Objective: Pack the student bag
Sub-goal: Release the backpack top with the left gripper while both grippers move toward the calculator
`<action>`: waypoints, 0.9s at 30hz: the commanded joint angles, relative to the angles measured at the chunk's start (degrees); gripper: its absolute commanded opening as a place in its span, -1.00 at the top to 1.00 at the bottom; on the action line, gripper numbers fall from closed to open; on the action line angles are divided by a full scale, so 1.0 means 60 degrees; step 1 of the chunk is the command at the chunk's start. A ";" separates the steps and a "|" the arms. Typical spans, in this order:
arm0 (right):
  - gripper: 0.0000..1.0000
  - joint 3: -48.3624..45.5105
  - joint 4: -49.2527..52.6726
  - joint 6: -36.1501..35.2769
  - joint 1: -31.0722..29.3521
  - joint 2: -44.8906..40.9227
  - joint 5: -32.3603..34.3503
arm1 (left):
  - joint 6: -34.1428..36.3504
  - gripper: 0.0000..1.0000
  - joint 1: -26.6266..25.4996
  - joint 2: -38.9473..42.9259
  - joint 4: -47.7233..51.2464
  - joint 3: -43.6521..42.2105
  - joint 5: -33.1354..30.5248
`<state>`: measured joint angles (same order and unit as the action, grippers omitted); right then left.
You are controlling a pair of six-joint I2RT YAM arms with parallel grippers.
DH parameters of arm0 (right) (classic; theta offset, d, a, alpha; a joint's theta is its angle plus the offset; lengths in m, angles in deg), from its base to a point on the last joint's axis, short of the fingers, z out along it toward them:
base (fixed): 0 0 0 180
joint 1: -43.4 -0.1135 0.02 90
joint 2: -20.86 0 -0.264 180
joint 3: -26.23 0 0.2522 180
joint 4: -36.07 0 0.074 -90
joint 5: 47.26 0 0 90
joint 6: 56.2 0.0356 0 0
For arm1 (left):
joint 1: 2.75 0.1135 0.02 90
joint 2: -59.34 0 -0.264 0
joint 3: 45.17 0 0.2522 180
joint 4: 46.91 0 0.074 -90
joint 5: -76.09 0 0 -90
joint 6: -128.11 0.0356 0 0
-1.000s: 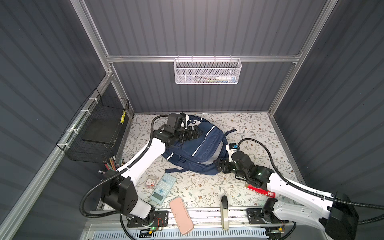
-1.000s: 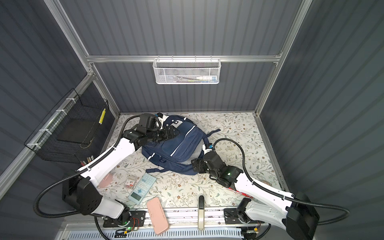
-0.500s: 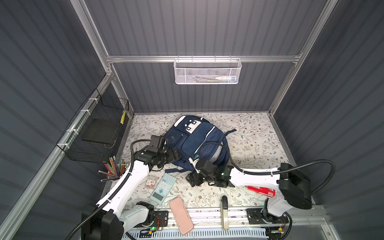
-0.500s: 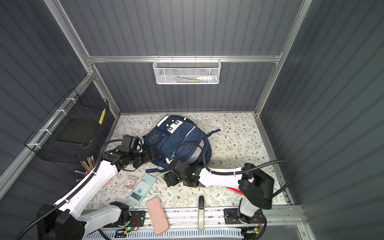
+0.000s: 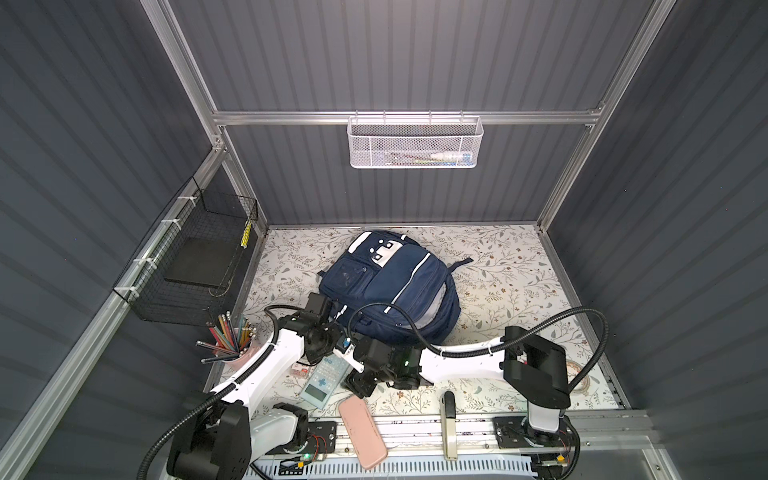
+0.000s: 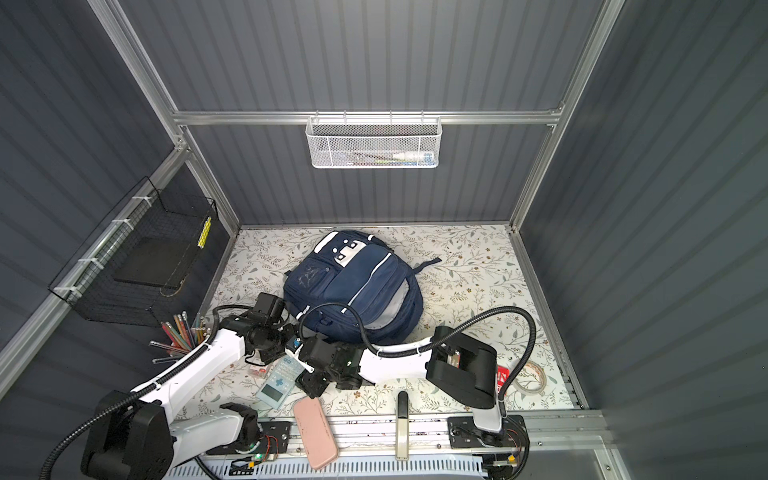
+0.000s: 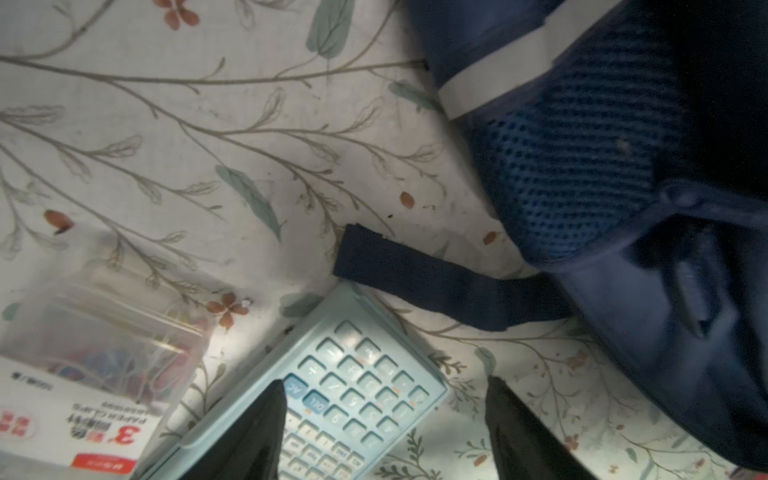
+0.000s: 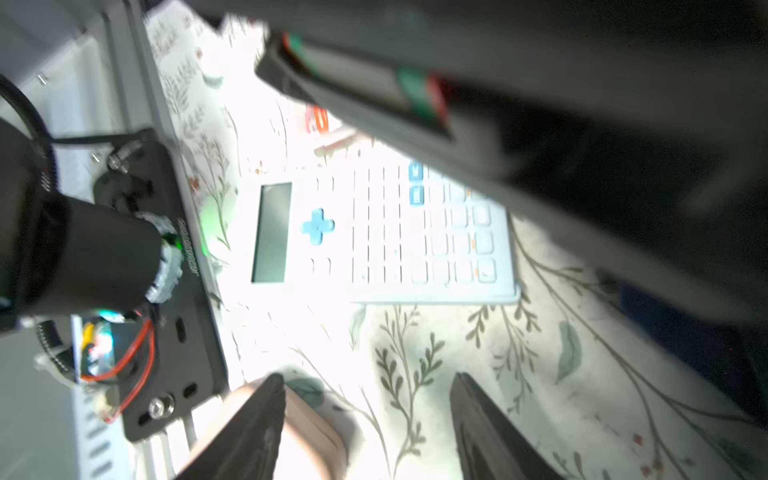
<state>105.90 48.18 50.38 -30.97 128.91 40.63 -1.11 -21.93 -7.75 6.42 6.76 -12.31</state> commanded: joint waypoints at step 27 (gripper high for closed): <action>-0.32 -0.4228 -0.2585 0.1756 0.1790 -0.3375 0.0352 | 0.0160 -1.00 -0.1879 0.0284 -0.0544 -0.1101 -0.1006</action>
<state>79.69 32.75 61.79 -20.13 108.45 42.24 -0.68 -32.31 -8.28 2.99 0.95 -17.14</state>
